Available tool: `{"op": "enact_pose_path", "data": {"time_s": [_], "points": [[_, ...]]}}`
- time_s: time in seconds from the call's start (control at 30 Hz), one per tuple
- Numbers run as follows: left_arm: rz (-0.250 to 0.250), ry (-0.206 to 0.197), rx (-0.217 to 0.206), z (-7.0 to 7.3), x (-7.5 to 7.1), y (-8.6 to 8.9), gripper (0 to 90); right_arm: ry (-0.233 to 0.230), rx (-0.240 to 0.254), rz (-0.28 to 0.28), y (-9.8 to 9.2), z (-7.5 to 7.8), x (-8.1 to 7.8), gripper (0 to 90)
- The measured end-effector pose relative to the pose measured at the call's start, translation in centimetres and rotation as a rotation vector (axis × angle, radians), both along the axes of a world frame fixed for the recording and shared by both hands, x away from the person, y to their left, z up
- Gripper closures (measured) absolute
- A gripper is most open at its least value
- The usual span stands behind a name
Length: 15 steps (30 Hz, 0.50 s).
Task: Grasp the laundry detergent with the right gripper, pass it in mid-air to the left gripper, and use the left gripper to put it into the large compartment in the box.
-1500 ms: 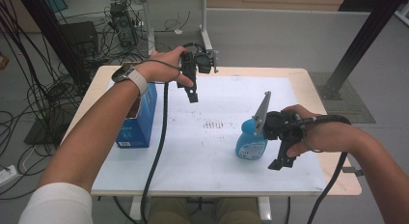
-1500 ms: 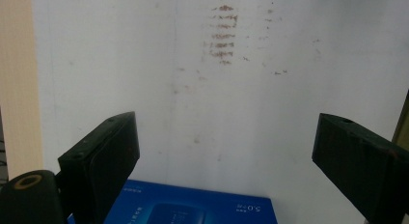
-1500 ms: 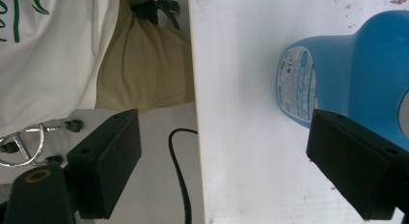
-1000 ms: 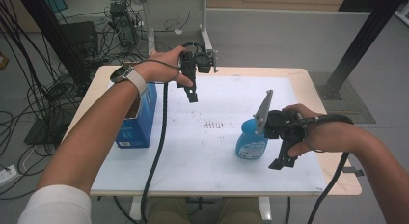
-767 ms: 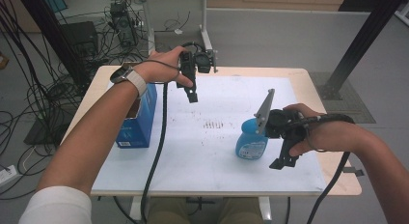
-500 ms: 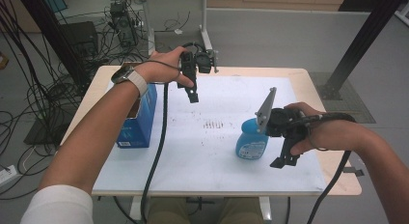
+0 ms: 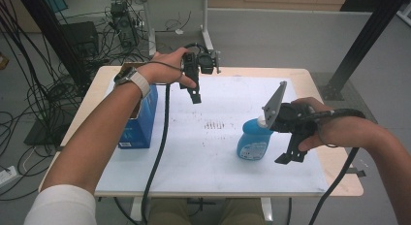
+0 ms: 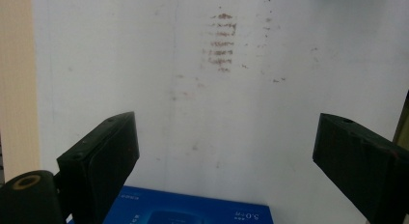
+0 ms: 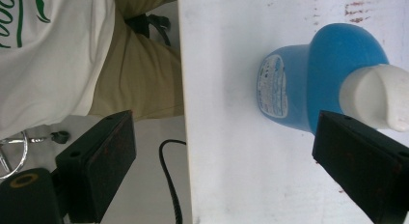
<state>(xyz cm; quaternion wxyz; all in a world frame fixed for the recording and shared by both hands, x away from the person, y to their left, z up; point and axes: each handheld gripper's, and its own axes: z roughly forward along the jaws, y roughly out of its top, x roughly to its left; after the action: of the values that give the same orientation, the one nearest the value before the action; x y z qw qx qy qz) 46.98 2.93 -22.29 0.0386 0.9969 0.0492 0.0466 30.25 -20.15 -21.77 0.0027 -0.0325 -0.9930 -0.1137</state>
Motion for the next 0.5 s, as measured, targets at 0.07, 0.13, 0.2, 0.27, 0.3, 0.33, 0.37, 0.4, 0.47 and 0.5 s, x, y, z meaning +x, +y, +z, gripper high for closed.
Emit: {"op": "enact_pose_path", "data": {"time_s": [0.07,0.13,0.2,0.27,0.3,0.33,0.37,0.4,0.47,0.5], "points": [[-0.001,0.001,0.002,0.0,0.0,0.0,9.3,-0.005,0.003,-0.003,-0.1,0.2,0.0,7.9],[0.001,-0.001,0.001,0.0,0.0,-0.1,9.4,-0.015,0.013,-0.005,-0.4,0.6,0.1,7.5],[0.001,0.001,0.003,0.0,0.0,-0.1,9.4,-0.018,0.016,-0.010,-0.6,0.8,0.1,7.3],[0.000,-0.001,0.004,0.0,0.0,-0.1,9.4,-0.030,0.020,-0.013,-0.8,1.0,0.3,6.3],[0.000,-0.001,0.002,0.0,0.0,-0.1,9.4,-0.033,0.020,-0.023,-1.0,1.1,0.3,6.2],[0.000,0.000,0.002,0.0,0.0,-0.1,9.4,-0.033,0.020,-0.023,-1.0,1.1,0.3,6.2],[-0.002,0.001,0.003,0.0,0.0,-0.1,9.4,-0.040,0.028,-0.022,-1.1,1.1,0.4,5.9],[-0.002,0.001,0.002,0.0,0.0,-0.1,9.4,-0.048,0.034,-0.030,-1.3,1.2,0.5,5.3],[-0.003,0.000,0.003,0.0,-0.1,-0.2,9.4,-0.045,0.034,-0.036,-1.4,1.3,0.5,5.6],[-0.002,0.000,0.001,0.0,-0.1,-0.2,9.4,-0.050,0.040,-0.040,-1.6,1.4,0.6,5.2]]}}
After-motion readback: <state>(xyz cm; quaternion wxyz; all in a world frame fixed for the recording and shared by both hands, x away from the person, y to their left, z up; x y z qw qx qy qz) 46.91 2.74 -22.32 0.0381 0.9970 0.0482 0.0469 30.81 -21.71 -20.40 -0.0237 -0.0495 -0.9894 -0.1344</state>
